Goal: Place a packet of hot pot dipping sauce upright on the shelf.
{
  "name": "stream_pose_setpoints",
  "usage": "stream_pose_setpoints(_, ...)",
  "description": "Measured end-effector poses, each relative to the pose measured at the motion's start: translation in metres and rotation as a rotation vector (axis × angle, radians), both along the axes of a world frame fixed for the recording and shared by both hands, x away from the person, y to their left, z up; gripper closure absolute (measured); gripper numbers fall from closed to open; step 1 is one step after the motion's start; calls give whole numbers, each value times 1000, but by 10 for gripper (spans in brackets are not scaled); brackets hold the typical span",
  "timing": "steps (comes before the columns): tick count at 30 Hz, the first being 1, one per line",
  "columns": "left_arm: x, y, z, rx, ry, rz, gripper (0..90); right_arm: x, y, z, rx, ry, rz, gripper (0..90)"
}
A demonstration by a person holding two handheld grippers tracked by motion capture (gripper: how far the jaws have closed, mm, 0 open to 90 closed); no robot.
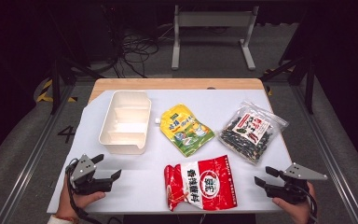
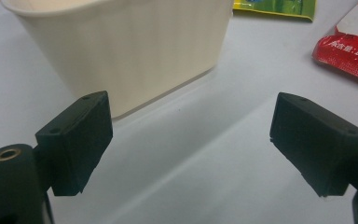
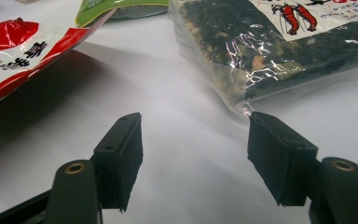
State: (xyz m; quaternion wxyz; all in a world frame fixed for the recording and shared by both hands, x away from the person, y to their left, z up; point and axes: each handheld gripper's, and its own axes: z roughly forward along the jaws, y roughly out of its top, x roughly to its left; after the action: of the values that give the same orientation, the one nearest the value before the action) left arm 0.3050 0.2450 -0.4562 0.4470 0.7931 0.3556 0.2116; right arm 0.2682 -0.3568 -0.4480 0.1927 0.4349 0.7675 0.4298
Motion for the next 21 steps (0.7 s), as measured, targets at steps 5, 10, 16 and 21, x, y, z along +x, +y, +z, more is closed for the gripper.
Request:
stream_pose_setpoints(5,0,-8,-2,30,12,-35,158,-1,1,3,9,-6,-1,354)
stream_pose_setpoints(10,-1,-12,-4,46,24,-67,167,1,6,4,7,-3,7,352)
stream_pose_setpoints(16,-2,-17,-4,59,30,-93,167,-5,17,12,20,-20,33,352)
stream_pose_setpoints(21,-1,-22,-5,78,34,-108,171,-10,32,22,32,-35,68,353)
